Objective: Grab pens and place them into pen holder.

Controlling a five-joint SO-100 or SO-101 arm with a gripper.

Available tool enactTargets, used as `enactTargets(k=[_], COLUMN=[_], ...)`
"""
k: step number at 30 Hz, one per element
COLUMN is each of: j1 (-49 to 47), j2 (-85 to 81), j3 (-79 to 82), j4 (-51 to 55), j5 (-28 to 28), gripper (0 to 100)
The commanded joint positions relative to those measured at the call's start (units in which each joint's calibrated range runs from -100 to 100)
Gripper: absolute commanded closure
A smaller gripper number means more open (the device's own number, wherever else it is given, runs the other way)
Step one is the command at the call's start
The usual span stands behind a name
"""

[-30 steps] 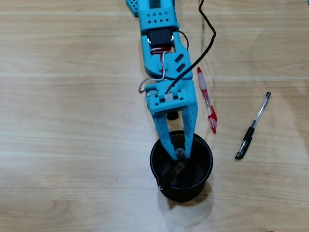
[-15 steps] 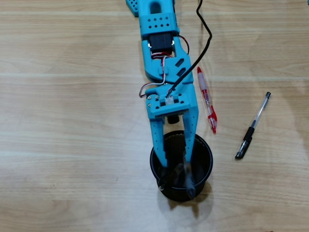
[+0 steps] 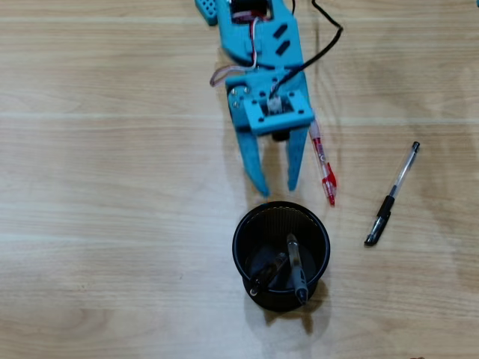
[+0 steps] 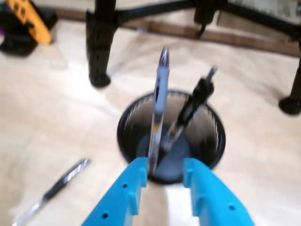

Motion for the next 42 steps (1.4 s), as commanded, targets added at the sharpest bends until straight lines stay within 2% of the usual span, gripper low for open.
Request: enactTargets(k=[1,9,21,24,29,42], j1=[-0.54,-6.03,-16.63,-16.82,-16.45,-14.07], j2=[-9.56,-17.37,-17.46,-15.33,-10.83,4.71], j3=[1.47,7.17,10.25,9.52,9.43,2.01], j4=[8.56,18.49,18.22,18.22,18.58,19.13], j5=[1.77,3.13,2.87,2.09,-3.25,-3.78], gripper=[97,98,98,98,98,96])
